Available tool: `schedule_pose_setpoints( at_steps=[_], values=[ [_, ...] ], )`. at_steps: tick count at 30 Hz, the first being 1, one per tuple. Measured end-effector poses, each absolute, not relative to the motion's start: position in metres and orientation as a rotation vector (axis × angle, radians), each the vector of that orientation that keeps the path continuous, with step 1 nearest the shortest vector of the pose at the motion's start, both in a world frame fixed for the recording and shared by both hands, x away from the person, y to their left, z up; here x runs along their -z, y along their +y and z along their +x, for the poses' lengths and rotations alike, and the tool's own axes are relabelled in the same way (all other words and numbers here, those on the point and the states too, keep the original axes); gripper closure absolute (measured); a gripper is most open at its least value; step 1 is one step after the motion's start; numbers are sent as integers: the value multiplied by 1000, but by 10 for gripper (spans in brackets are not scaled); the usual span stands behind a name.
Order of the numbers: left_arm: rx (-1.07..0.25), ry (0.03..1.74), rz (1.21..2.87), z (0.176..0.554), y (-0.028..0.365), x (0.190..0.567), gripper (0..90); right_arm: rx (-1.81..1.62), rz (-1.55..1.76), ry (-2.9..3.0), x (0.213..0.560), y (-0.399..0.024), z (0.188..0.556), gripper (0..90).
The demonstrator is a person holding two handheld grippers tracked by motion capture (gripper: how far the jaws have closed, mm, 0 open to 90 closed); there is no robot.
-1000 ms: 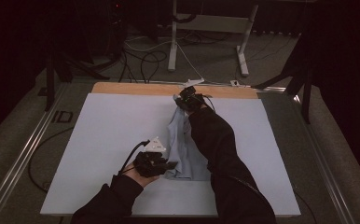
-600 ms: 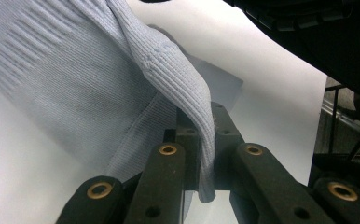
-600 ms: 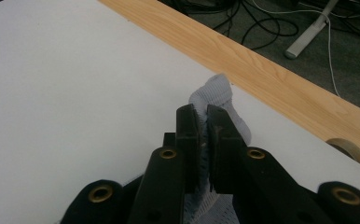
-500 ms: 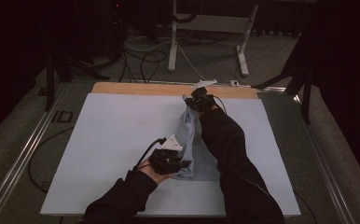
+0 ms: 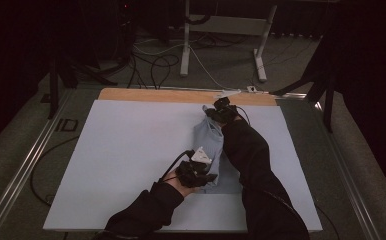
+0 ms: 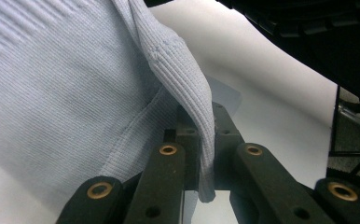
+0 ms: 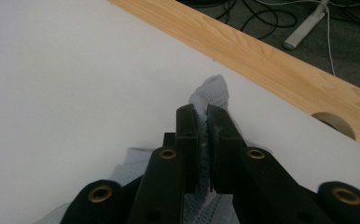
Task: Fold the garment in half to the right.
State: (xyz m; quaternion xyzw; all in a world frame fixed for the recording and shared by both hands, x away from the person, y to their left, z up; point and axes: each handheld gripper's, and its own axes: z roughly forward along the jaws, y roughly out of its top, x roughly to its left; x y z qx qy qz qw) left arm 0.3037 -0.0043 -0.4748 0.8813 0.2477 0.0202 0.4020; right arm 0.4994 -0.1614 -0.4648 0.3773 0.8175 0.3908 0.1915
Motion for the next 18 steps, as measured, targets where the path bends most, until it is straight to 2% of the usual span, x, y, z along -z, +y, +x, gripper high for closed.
schedule_pose_setpoints(
  at_steps=[18],
  values=[
    [-48,655,2247,313,-25,495,861,-1098,1099,2311,491,-172,506,842]
  ],
)
